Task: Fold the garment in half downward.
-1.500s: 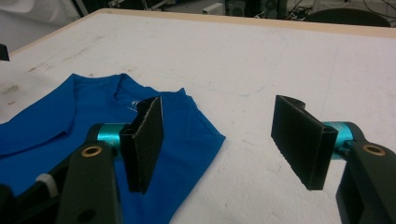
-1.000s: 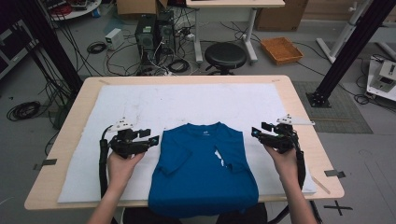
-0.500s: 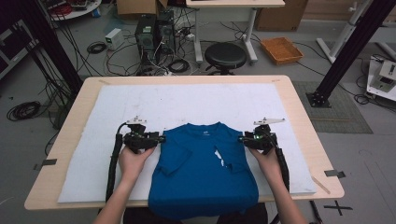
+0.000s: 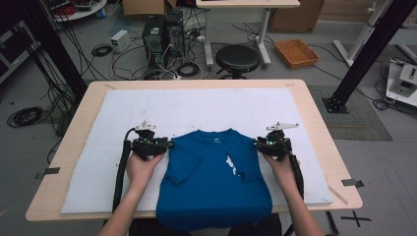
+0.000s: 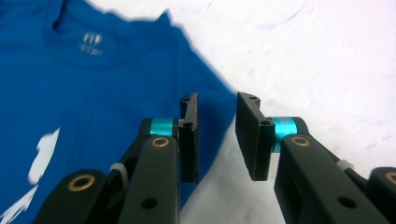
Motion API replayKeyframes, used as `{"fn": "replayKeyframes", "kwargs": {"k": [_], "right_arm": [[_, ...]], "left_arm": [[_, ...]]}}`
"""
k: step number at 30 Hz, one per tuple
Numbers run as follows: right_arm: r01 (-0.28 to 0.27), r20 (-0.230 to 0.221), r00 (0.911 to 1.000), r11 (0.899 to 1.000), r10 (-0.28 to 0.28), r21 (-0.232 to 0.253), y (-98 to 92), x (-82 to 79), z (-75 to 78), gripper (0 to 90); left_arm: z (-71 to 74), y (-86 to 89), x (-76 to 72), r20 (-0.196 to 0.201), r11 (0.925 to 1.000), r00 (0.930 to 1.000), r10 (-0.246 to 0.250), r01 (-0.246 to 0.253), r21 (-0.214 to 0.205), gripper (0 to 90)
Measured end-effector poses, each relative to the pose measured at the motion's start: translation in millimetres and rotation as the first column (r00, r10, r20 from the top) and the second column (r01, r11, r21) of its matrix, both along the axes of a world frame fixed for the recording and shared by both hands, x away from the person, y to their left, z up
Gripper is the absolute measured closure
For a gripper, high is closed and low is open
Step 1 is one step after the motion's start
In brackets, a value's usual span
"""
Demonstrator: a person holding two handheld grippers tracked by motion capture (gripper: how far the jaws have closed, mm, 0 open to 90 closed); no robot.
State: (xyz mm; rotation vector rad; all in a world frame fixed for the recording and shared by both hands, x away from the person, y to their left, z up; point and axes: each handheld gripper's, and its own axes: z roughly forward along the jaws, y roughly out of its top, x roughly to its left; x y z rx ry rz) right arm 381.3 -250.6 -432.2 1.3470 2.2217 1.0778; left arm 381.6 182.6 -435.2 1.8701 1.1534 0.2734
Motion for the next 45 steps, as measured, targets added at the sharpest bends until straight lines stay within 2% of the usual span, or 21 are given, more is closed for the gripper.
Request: {"fn": "replayKeyframes", "kwargs": {"k": [2,5,7,10,11,12,14,16,19,20,22,23,26,29,31,33,35,38,39,43,45], "right_arm": [[0.007,-0.002,1.0000,1.000,-0.007,0.012,-1.0,8.1,4.0,65.7],[-0.024,-0.016,0.9996,1.000,0.024,0.007,7.2,21.8,3.7,65.5],[-0.040,-0.029,0.9988,0.999,0.040,-0.020,16.1,28.3,-0.5,64.9],[-0.064,-0.054,0.9967,0.994,0.060,-0.087,27.6,34.7,-9.1,65.2],[-0.063,-0.043,0.9974,0.993,0.059,-0.102,29.5,34.5,-10.2,67.7],[-0.069,-0.038,0.9972,0.992,0.065,-0.108,30.0,34.1,-9.7,76.3],[-0.090,-0.041,0.9955,0.989,0.086,-0.114,29.3,33.4,-8.9,88.0],[-0.085,-0.037,0.9960,0.989,0.081,-0.120,27.4,33.6,-8.3,88.4],[-0.068,-0.021,0.9976,0.993,0.066,-0.097,23.8,34.1,-6.4,87.8],[-0.062,-0.008,0.9981,0.994,0.062,-0.087,22.7,34.4,-5.3,83.8],[-0.056,0.006,0.9984,0.996,0.056,-0.074,22.0,36.8,-3.4,76.6],[-0.054,0.004,0.9985,0.997,0.054,-0.064,22.7,38.4,-2.4,74.2],[-0.067,0.010,0.9976,0.996,0.068,-0.053,28.9,44.4,-2.2,68.4],[-0.090,-0.011,0.9959,0.994,0.090,-0.060,37.3,50.2,-7.6,67.2],[-0.105,-0.030,0.9942,0.992,0.103,-0.075,41.7,53.3,-11.8,66.9],[-0.106,-0.026,0.9942,0.991,0.105,-0.079,43.1,54.1,-12.5,69.7],[-0.128,-0.033,0.9916,0.989,0.126,-0.079,42.5,54.1,-11.6,82.3],[-0.141,-0.025,0.9900,0.987,0.139,-0.084,44.8,53.6,-12.1,87.0],[-0.142,-0.026,0.9897,0.987,0.140,-0.075,44.6,54.5,-12.4,87.5],[-0.153,-0.062,0.9867,0.988,0.150,-0.032,40.1,60.7,-11.7,88.4],[-0.159,-0.071,0.9852,0.986,0.156,-0.042,40.0,62.2,-9.8,88.6]], "left_arm": [[3.2,-4.2,8.4,0.008,0.9999,1.0000,-0.005,0.005,-0.009,56.0],[3.0,-16.2,24.1,-0.015,0.9992,0.9991,-0.040,0.040,0.001,55.9],[0.8,-25.9,32.4,-0.034,0.9961,0.9969,-0.072,0.073,0.049,55.8],[-4.7,-38.2,40.4,-0.050,0.9881,0.9955,-0.080,0.086,0.128,55.9],[-7.7,-40.2,41.1,-0.060,0.9867,0.9951,-0.078,0.086,0.138,57.6],[-7.5,-40.7,40.1,-0.044,0.9846,0.9969,-0.064,0.071,0.160,61.6],[-6.6,-39.2,39.8,-0.033,0.9795,0.9976,-0.060,0.065,0.190,75.2],[-5.8,-35.2,40.9,-0.051,0.9841,0.9969,-0.059,0.067,0.164,85.6],[-3.3,-33.9,40.2,-0.031,0.9871,0.9987,-0.040,0.045,0.153,87.5],[-2.4,-34.1,40.4,-0.018,0.9896,0.9992,-0.037,0.039,0.139,84.4],[-2.1,-35.5,42.2,-0.003,0.9938,0.9989,-0.046,0.046,0.101,68.3],[-3.5,-36.9,43.4,0.002,0.9945,0.9981,-0.062,0.062,0.085,67.6],[-8.4,-44.7,49.2,-0.034,0.9855,0.9947,-0.097,0.100,0.137,62.3],[-9.1,-49.7,51.8,-0.034,0.9857,0.9930,-0.113,0.116,0.122,62.1],[-8.6,-55.1,50.8,-0.027,0.9798,0.9930,-0.115,0.118,0.162,63.1],[-7.7,-59.0,48.4,-0.003,0.9686,0.9929,-0.119,0.117,0.219,68.0],[-7.9,-59.7,47.8,-0.007,0.9696,0.9917,-0.128,0.127,0.209,78.6],[-7.6,-62.8,46.2,0.001,0.9654,0.9903,-0.139,0.135,0.223,86.5],[-7.5,-63.3,46.0,0.005,0.9639,0.9900,-0.141,0.136,0.229,86.7],[-7.7,-58.7,49.0,-0.011,0.9690,0.9890,-0.148,0.147,0.199,87.5],[-8.3,-55.9,50.6,-0.016,0.9703,0.9877,-0.155,0.155,0.186,87.6]]}}
